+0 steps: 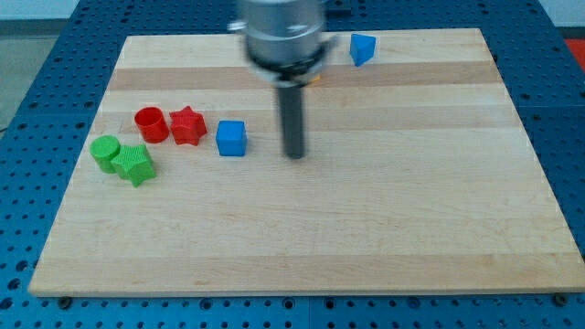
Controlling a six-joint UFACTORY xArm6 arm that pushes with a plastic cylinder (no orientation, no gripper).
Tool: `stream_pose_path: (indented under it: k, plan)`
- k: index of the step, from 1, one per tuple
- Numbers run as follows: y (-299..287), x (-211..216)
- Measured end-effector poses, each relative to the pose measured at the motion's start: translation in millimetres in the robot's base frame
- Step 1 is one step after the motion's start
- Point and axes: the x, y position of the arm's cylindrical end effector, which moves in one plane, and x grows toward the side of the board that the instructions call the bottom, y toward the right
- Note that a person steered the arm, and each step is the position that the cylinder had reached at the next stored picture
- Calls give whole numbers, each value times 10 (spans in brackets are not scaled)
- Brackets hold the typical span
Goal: Push the blue triangle into the yellow hexagon
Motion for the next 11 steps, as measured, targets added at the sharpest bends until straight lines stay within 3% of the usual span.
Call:
stream_pose_path:
  k: [1,2,3,4,5,6,7,8,10,11]
  plan:
    - [999,-561]
    - [1271,-1348]
    - [924,-1951]
    - [505,-2015]
    - [545,-2298]
    - [321,-2362]
    - [-56,-2123]
    - [336,-1889]
    - [500,-1256]
    - [653,-1599]
